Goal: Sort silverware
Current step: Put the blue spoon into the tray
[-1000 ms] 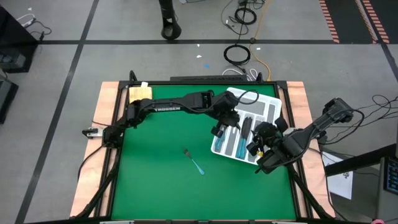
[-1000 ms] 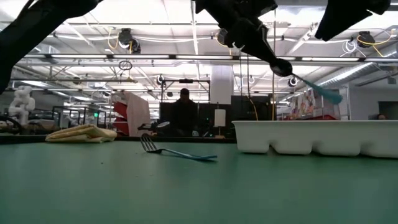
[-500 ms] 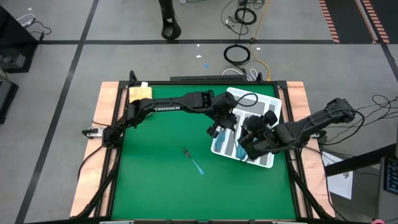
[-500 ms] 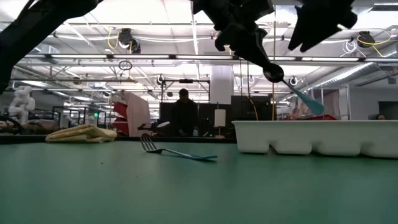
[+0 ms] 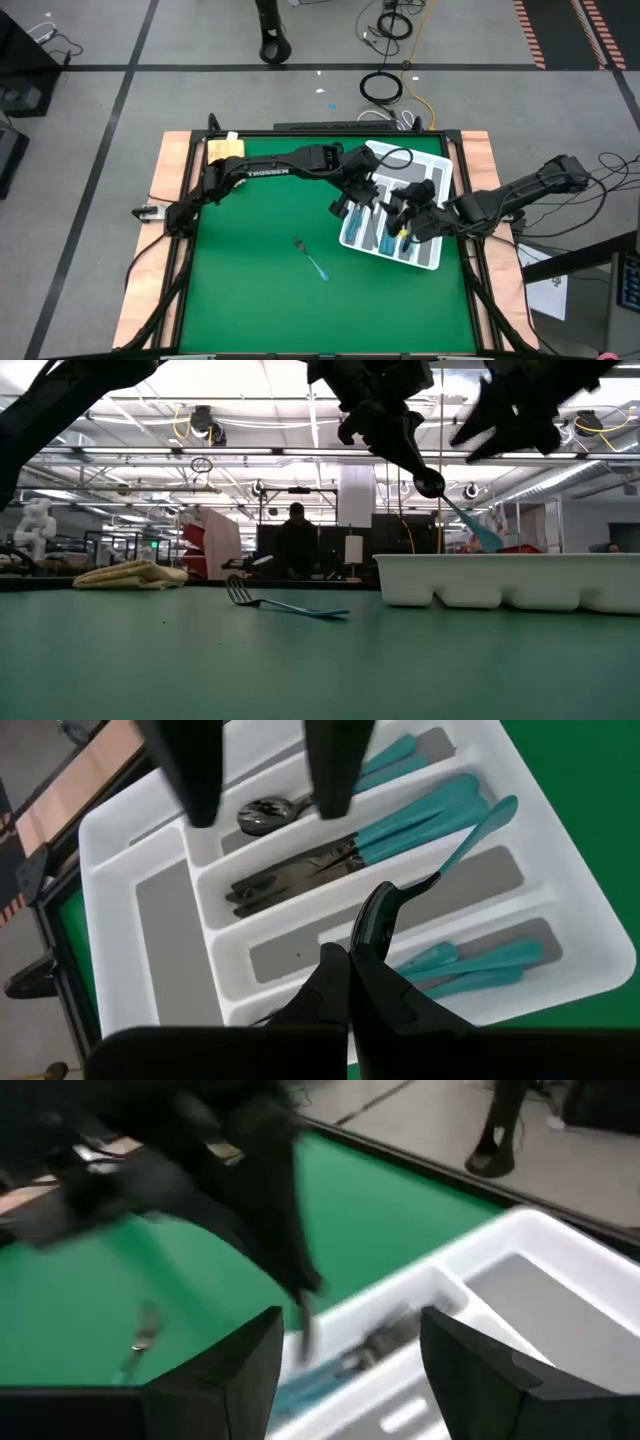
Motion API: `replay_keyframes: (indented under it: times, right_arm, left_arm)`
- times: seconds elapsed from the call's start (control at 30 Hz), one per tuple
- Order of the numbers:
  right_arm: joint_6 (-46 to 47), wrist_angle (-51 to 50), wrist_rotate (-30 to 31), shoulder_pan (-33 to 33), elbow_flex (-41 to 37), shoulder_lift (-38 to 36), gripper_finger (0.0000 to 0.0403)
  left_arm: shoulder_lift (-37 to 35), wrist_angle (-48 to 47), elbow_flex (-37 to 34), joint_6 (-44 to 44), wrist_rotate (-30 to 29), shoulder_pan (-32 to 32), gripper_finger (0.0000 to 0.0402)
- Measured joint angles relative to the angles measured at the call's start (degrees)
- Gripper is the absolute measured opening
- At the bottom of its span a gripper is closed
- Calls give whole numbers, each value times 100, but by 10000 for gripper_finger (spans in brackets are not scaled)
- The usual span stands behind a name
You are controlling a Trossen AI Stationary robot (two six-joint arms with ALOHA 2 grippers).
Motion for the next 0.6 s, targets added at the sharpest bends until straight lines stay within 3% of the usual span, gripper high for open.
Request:
replay_keyframes:
  times: [0.2, 0.37, 0.6]
  right_arm:
    - [94, 203, -787, -481, -534, -443, 235]
    - [-783, 1075, -1438, -923, -528, -235, 248]
    - [-1116, 1214, -1751, -1309, -529, 175, 248]
  left_arm:
    - [-81, -63, -2, 0, 9, 1, 0]
    - [-77, -104, -2, 0, 19, 11, 0]
    - [-71, -141, -4, 7, 26, 28, 0]
